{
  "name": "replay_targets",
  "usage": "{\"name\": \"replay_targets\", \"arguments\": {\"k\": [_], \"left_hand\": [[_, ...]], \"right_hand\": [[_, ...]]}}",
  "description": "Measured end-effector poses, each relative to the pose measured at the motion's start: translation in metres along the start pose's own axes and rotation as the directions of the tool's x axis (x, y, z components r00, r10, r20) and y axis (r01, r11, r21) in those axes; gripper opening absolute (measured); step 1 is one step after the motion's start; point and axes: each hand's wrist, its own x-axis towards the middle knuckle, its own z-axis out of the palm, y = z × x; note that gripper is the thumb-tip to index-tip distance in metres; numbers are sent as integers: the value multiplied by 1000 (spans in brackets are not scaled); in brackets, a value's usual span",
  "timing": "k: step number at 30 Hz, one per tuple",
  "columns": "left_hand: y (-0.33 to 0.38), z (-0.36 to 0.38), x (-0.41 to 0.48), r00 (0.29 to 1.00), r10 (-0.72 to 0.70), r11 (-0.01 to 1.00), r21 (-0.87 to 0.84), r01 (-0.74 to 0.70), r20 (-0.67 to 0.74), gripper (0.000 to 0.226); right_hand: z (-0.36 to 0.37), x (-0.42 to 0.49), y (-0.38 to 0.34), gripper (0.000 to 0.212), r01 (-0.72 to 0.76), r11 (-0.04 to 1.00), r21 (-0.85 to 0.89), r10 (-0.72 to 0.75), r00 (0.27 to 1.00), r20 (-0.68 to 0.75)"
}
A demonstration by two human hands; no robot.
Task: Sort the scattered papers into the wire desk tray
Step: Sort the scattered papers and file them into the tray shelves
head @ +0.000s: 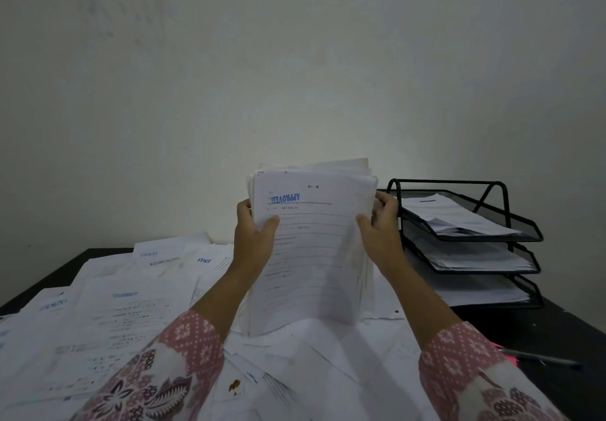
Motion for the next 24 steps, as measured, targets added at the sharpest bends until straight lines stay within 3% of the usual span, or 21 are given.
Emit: {"name": "replay_targets", "arguments": {"k": [5, 9, 12, 15, 17, 21, 24], "left_hand": [[-8, -1, -4, 994, -105, 994, 23, 106, -33, 22], [-7, -1, -5, 993, -116, 991, -66, 115, -15, 18], [-9, -3, -8, 985, -170, 978, -124, 168, -2, 21], [-20, -3, -12, 959, -270, 963, 2, 270, 88, 26], [-25, -1, -14, 957, -263, 963, 101, 252, 120, 31], [-23, 1, -16, 988, -152, 983, 108, 148, 30, 26], [-26, 4, -20, 973, -205, 974, 116, 193, 108, 31]], "right_hand": [[-5, -10, 14, 30, -191, 970, -152, 210, 970, 119], [-3, -12, 11, 20, -169, 978, -126, 177, 983, 55], [-4, -17, 14, 24, -159, 985, -69, 161, 986, 33], [-6, -26, 20, 39, -217, 973, -79, 223, 971, 89], [-6, -26, 19, 38, -226, 968, -110, 236, 968, 89], [-11, -24, 16, 29, -202, 972, -119, 206, 978, 24], [-14, -30, 17, 32, -264, 948, -180, 281, 957, 74]]}}
